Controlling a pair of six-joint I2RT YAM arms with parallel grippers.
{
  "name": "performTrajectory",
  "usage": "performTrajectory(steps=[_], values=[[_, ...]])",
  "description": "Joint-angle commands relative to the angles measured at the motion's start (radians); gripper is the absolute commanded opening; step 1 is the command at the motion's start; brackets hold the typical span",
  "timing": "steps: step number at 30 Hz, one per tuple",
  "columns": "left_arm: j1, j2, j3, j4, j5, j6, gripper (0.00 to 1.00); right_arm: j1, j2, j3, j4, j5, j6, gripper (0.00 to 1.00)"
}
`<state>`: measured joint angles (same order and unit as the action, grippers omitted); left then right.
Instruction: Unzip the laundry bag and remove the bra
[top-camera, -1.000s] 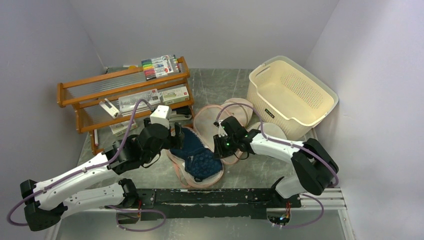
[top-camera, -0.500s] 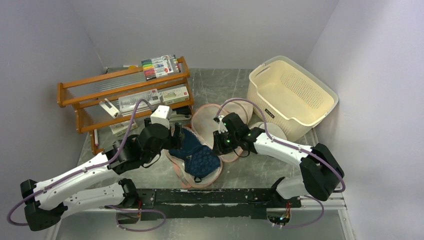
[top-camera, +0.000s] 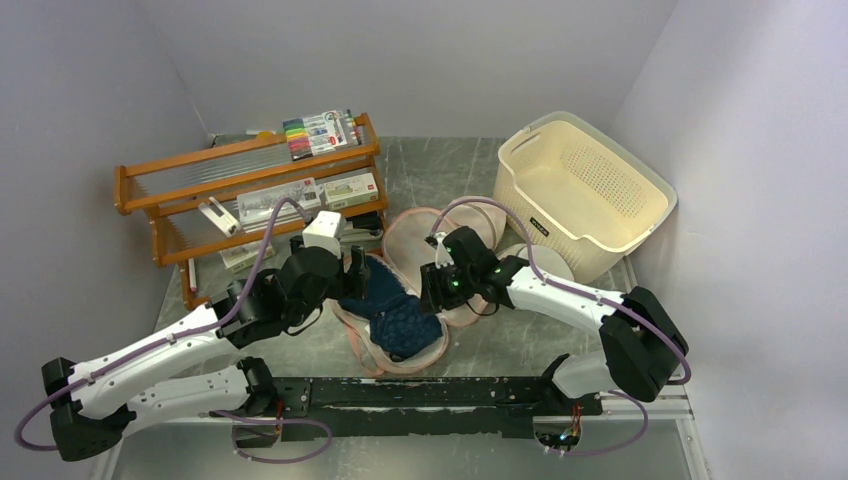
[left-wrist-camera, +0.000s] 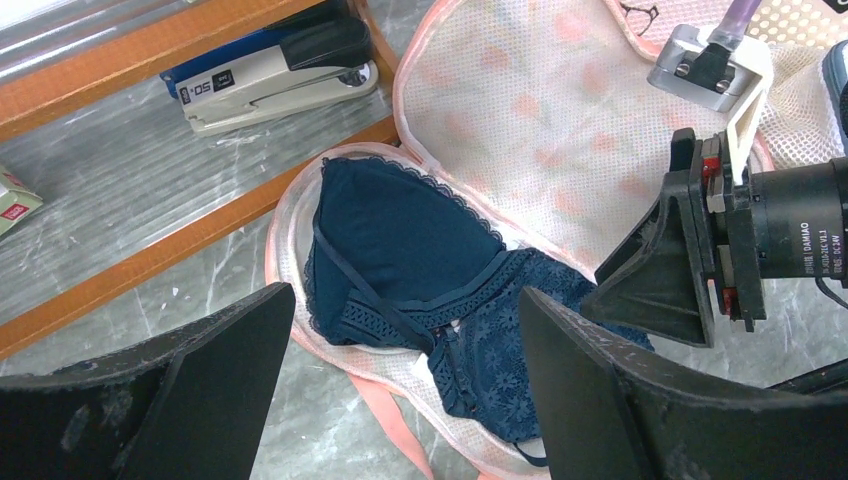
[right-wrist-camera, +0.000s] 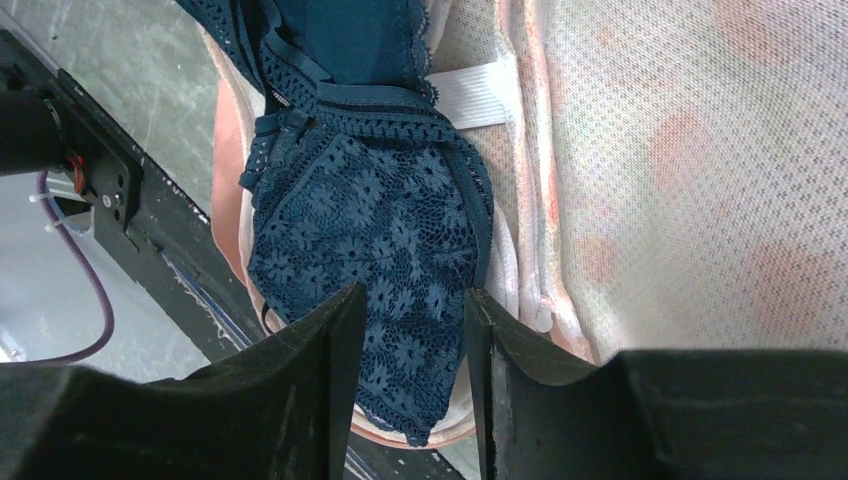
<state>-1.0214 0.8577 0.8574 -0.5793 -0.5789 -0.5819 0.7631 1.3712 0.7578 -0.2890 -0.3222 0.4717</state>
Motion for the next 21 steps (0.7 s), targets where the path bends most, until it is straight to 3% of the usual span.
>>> performTrajectory(steps=[1,10,21], values=[[0.006,0.004,0.0,0.034,0.011,-0.004,0.94,0.011,-0.004,-0.026,0.035,-0.037,0.01,0.42],[0.007,0.015,-0.003,0.046,0.021,0.0,0.94,0.013,-0.057,-0.009,-0.103,0.106,-0.033,0.53],[0.007,0.047,-0.001,0.079,0.042,0.012,0.93,0.027,-0.081,-0.124,0.043,-0.031,0.08,0.48]])
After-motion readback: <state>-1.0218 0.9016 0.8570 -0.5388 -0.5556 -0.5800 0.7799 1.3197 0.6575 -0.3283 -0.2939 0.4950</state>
